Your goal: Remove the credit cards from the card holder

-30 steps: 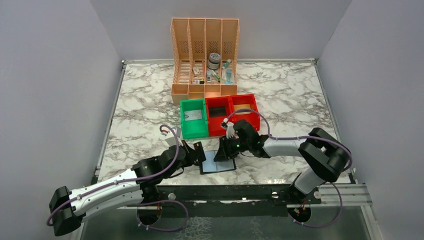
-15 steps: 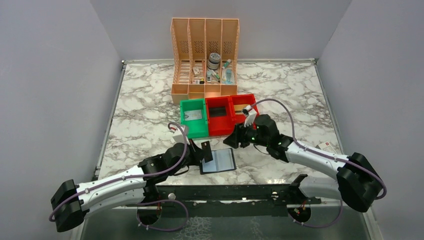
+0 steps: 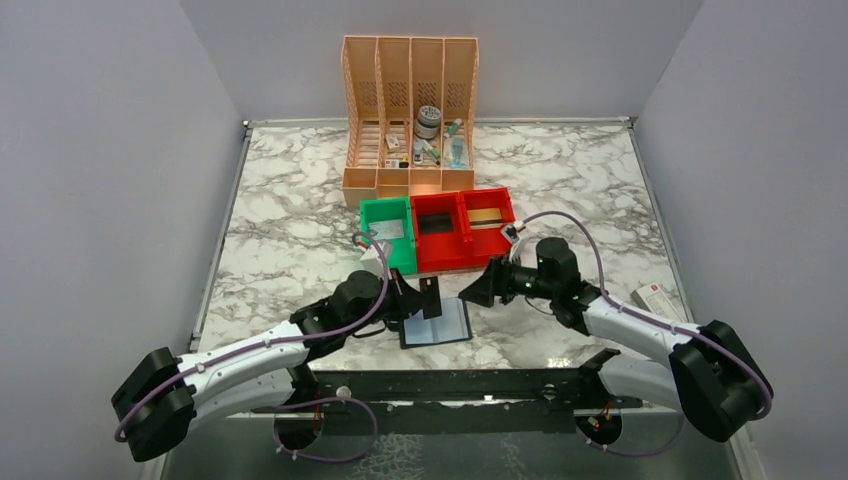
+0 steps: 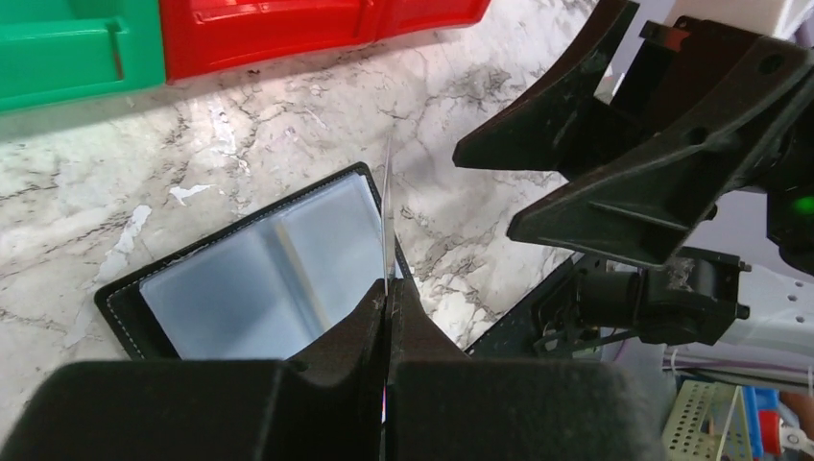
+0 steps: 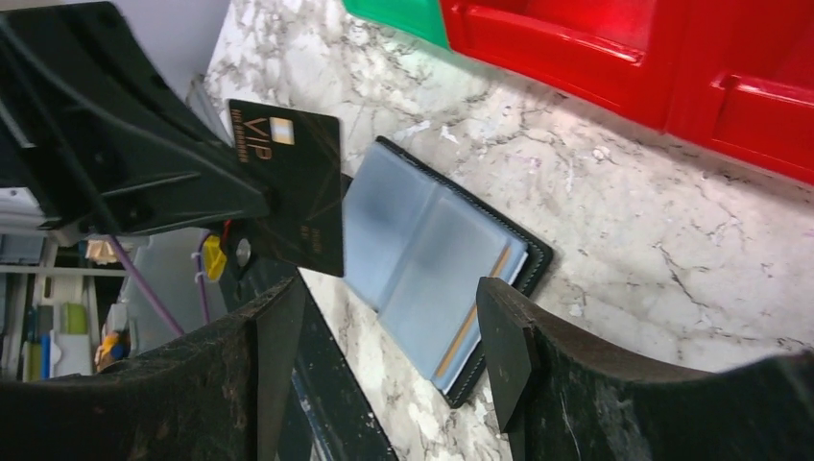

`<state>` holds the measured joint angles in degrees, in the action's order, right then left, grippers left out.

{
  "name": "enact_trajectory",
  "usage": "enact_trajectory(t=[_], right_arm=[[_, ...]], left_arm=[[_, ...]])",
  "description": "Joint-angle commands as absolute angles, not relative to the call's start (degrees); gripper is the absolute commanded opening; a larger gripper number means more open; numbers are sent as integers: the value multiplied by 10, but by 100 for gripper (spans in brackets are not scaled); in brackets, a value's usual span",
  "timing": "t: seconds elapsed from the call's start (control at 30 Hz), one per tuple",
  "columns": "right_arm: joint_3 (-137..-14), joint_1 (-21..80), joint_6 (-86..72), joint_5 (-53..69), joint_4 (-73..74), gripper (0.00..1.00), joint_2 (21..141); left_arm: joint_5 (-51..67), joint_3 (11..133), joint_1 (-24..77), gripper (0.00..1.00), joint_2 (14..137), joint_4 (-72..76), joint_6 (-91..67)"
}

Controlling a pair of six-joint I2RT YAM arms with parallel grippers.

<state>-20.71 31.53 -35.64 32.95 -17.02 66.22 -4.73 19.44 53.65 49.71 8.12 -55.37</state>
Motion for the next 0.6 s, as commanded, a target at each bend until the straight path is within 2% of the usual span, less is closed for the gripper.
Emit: enact_trajectory(t=[0.0,0.13,0.2,0.57], right_arm=[[-203,315,-346,344,-198,68,615],[-214,315,-322,276,-130,70,579],[-206,313,-327,278,-145,73,576],[-221,313,-369,455,-262,74,667]], left_arm=[[3,205,531,0,519,143,-528],[12,207,530,0,529,170,-518],[10,209,529,0,530,171,-510],[-28,157,518,0,482,241,-542]])
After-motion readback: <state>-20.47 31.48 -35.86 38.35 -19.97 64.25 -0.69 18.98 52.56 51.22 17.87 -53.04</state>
